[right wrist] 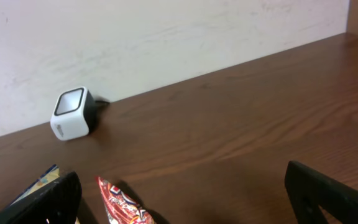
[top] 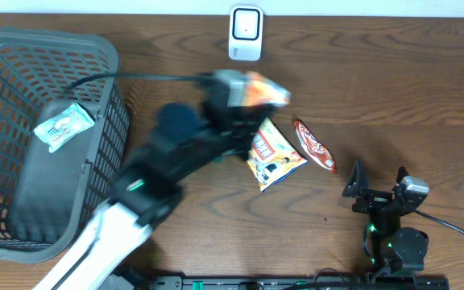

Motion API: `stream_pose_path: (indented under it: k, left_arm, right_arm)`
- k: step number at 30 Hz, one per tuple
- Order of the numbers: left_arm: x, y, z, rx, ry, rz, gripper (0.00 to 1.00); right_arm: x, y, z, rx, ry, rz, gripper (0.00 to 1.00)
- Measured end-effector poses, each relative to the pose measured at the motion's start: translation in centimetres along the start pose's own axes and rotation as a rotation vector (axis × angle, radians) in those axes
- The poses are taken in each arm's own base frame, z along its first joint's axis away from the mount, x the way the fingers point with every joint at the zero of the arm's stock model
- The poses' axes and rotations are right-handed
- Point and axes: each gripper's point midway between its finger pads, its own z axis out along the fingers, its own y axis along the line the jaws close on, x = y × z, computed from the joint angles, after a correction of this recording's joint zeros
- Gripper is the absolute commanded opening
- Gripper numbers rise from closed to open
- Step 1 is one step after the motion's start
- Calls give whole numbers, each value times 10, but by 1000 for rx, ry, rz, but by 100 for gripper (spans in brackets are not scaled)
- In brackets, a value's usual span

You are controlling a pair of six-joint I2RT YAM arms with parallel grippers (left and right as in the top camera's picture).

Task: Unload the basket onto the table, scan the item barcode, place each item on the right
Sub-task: 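Lift the orange box out and carry it toward the table's right side, then release the orange box on the table above the wafer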

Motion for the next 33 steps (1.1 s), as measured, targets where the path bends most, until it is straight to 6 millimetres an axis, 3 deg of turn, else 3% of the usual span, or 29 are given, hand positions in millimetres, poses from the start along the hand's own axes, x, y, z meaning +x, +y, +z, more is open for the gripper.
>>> stream_pose_path:
  k: [4,8,11,16,19,27,33]
  left_arm:
    - [50,8,66,19,96,28,7]
    - [118,24,119,20,215,15,8]
    - [166,41,143,-3,298,-33,7]
    - [210,61,158,-47,368,-129,7]
    - [215,59,161,-44,369,-151,8]
    - [208,31,169,6,316,-135,8]
    - [199,25,175,-26,246,-122,9]
  right_arm:
    - [0,0,0,0,-1,0,99]
    - [0,0,0,0,-1,0,99]
    - [0,0,0,0,-1,0,99]
    - [0,0,0,0,-1,0,99]
    - [0,0,0,0,-1,0,99]
    - [0,0,0,0,-1,0,99]
    - [0,0,0,0,-1,0,99]
